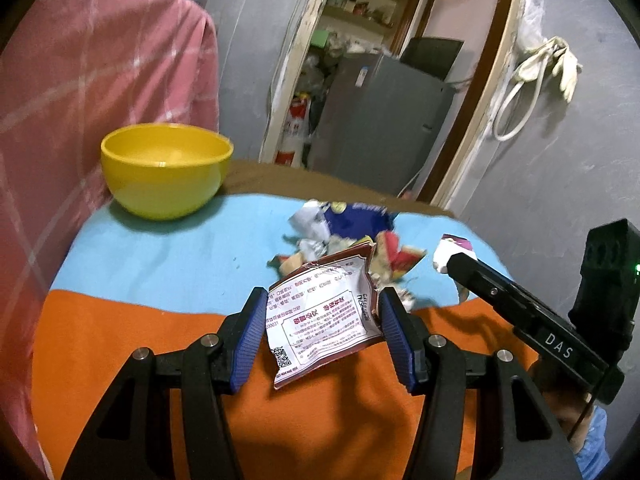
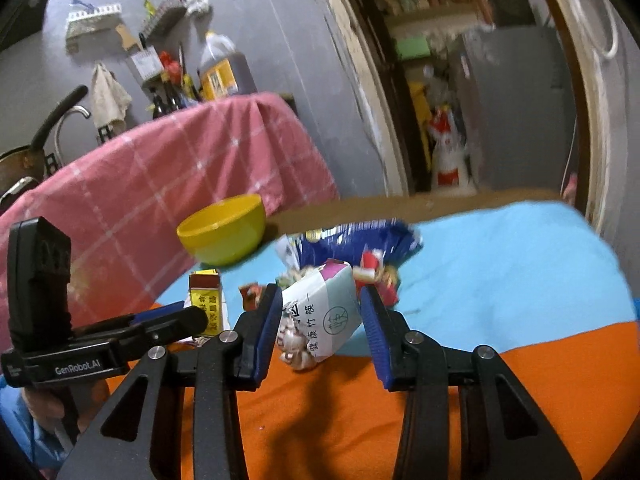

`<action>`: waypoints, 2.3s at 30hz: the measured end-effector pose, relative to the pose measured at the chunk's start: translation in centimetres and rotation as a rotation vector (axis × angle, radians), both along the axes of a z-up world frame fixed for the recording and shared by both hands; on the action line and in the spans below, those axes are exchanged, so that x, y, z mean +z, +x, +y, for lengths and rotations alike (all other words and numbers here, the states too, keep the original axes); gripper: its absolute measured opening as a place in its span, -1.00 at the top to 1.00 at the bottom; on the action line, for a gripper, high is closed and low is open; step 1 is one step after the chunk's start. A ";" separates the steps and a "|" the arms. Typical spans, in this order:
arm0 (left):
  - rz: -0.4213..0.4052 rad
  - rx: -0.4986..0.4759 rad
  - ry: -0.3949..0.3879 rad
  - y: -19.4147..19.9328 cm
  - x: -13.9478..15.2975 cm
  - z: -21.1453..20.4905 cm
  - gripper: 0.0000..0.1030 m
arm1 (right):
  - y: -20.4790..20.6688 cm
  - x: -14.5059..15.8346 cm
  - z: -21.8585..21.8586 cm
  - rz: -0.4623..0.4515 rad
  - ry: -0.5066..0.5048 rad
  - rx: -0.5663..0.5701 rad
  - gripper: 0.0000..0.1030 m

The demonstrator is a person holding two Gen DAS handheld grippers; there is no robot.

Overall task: Collect trash
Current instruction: 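Carry both items to the blue basin and open both tools to drop them, then bring both open tools back over the trash pile on the blanket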

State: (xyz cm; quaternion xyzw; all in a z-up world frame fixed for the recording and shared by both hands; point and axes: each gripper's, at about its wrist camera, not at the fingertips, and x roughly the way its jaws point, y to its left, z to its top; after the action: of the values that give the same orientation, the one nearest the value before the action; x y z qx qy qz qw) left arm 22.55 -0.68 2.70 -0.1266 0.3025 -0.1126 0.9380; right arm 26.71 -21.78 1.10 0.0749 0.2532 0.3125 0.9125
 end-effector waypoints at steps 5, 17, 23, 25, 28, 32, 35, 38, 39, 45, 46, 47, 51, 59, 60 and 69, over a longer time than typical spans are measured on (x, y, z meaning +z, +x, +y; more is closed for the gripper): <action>-0.100 -0.019 0.011 -0.5 2.2 -2.1 0.01 | -1.6 1.9 -1.8 -0.133 0.030 -0.079 0.25; -0.226 -0.227 -0.007 1.3 6.5 -13.4 0.01 | -5.4 4.6 -11.6 -0.331 0.034 -0.433 0.25; -0.157 -0.350 -0.051 4.3 6.6 -20.6 0.01 | -6.1 3.8 -18.1 -0.295 0.012 -0.660 0.25; -0.124 -0.381 -0.051 5.2 6.3 -22.9 0.01 | -6.2 3.2 -19.9 -0.265 0.018 -0.717 0.25; -0.041 -0.427 -0.041 7.2 5.3 -26.4 0.01 | -6.5 2.3 -22.4 -0.208 0.033 -0.795 0.25; 0.057 -0.467 0.003 9.0 3.1 -30.2 0.01 | -6.3 0.8 -24.6 -0.114 0.031 -0.862 0.25; 0.127 -0.480 0.021 10.5 1.4 -31.8 -0.01 | -5.7 -0.4 -25.8 -0.035 0.013 -0.882 0.23; 0.167 -0.478 0.029 11.6 0.2 -32.8 -0.01 | -5.2 -1.5 -26.6 0.034 0.026 -0.886 0.20; 0.174 -0.481 0.029 11.4 -0.1 -32.8 -0.02 | -5.1 -1.8 -26.8 0.056 0.027 -0.887 0.18; 0.230 -0.475 0.007 12.5 -1.9 -32.8 -0.04 | -5.4 -2.2 -27.2 0.102 0.036 -0.895 0.12; 0.227 -0.473 0.006 12.3 -1.8 -32.6 -0.06 | -5.5 -2.2 -27.3 0.103 0.037 -0.897 0.12; 0.220 -0.470 0.001 12.3 -1.7 -32.4 -0.07 | -5.2 -2.1 -27.5 0.104 0.039 -0.899 0.12; 0.181 -0.457 -0.015 10.8 -0.4 -31.4 -0.13 | -4.8 -1.5 -27.5 0.098 0.040 -0.905 0.05; 0.025 -0.354 -0.006 9.1 2.2 -27.0 -0.34 | -5.3 0.2 -26.3 -0.031 0.027 -0.902 -0.12; 0.012 -0.343 -0.004 8.9 2.5 -26.5 -0.34 | -5.5 0.5 -25.9 -0.052 0.022 -0.898 -0.20; -0.151 -0.175 0.038 5.6 4.3 -19.8 -0.80 | -6.4 2.9 -22.0 -0.254 -0.001 -0.834 -0.73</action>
State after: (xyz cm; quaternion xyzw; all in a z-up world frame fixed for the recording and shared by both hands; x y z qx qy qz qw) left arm 28.20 -20.52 7.04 -0.0731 0.2429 -0.1977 0.9469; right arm 20.28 -43.81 4.02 0.1314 0.0873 -0.0760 0.9846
